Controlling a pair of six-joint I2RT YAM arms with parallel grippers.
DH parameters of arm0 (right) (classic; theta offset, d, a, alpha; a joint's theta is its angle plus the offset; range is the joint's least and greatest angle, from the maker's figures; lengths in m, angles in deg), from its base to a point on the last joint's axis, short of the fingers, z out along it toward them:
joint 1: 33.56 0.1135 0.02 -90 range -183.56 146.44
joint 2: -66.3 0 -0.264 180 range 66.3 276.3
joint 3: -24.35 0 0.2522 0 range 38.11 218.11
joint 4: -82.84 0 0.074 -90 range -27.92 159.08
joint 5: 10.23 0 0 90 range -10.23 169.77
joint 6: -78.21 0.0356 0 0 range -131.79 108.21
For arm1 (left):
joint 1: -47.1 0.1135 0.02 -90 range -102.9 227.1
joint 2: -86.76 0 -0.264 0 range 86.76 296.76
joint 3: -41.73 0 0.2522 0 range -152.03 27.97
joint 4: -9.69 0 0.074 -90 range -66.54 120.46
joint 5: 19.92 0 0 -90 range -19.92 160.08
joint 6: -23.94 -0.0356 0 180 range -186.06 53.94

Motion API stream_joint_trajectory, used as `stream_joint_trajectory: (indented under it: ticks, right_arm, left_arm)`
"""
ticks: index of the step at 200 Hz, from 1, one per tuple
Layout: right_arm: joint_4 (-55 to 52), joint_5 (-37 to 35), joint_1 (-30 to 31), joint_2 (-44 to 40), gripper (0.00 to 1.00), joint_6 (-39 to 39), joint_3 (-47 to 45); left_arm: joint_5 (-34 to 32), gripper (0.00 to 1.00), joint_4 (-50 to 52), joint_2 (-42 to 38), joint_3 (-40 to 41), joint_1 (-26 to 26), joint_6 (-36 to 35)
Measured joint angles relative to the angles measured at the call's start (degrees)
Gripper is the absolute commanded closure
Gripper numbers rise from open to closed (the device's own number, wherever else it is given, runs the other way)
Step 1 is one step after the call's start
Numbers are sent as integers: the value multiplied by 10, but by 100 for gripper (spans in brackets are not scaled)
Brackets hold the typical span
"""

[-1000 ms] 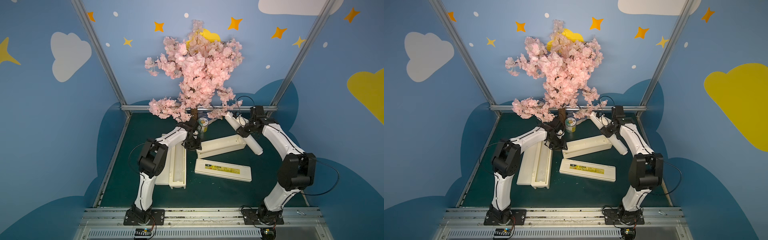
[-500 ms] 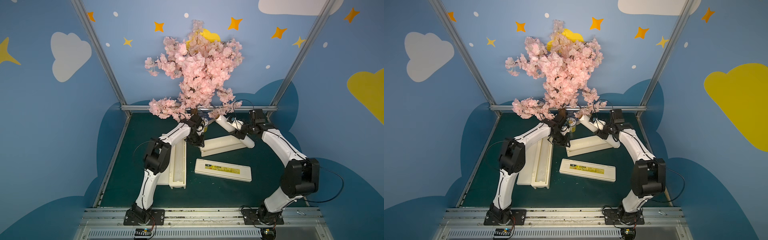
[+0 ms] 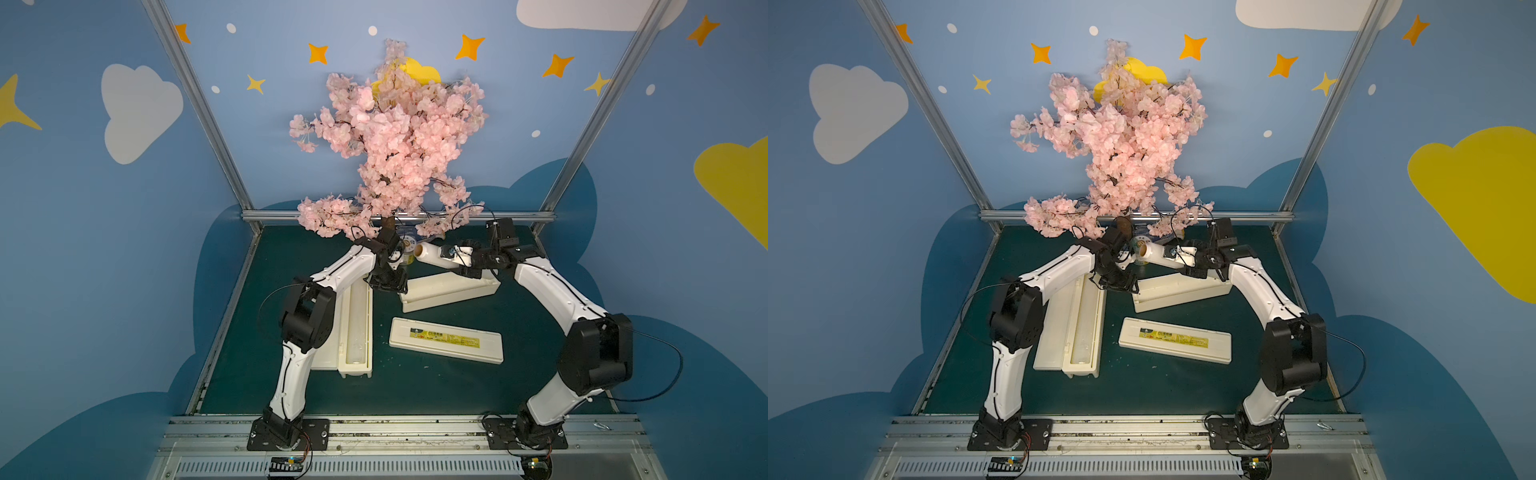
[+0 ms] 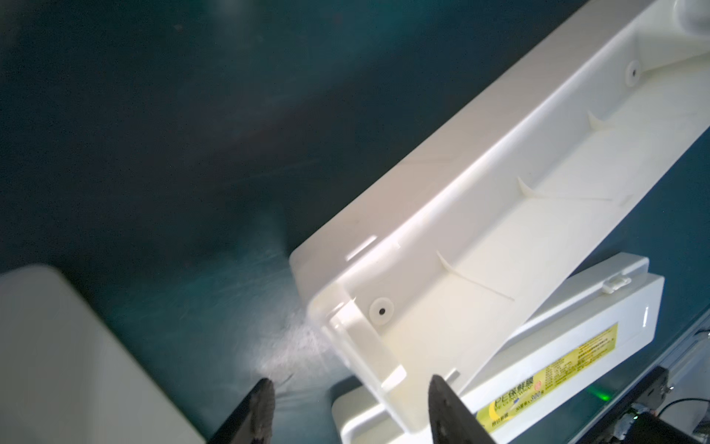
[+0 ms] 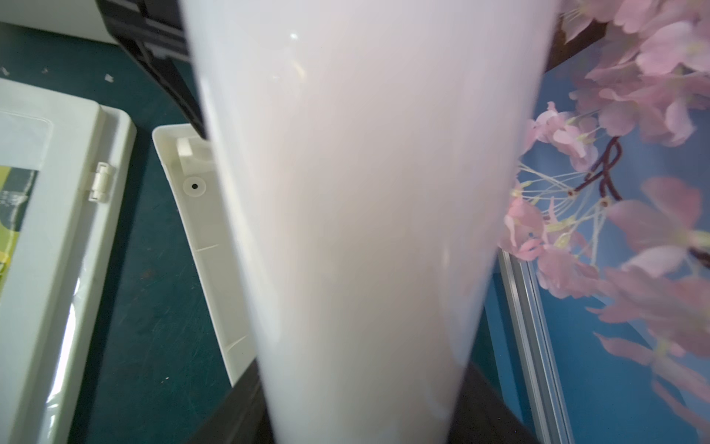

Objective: Put plastic wrap rolls into dispensers
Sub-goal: Place the plastic wrap into the plastic wrap cutting box.

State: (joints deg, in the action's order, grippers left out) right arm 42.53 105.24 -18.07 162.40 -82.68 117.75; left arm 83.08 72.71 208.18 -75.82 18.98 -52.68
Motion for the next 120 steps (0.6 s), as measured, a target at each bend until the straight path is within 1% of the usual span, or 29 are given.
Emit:
stream_joint_trajectory:
  ticks: [40, 64, 120]
  right_arm:
    - [2, -2, 2, 50, 94, -41, 0]
    - [2, -6, 4, 62, 94, -58, -3]
    - [6, -2, 8, 97, 93, -110, -3]
  left_arm:
    - [-36, 33, -33, -100, 39, 22, 23]
    - [-50, 33, -47, -138, 60, 36, 27]
    - [-60, 33, -51, -144, 83, 56, 29]
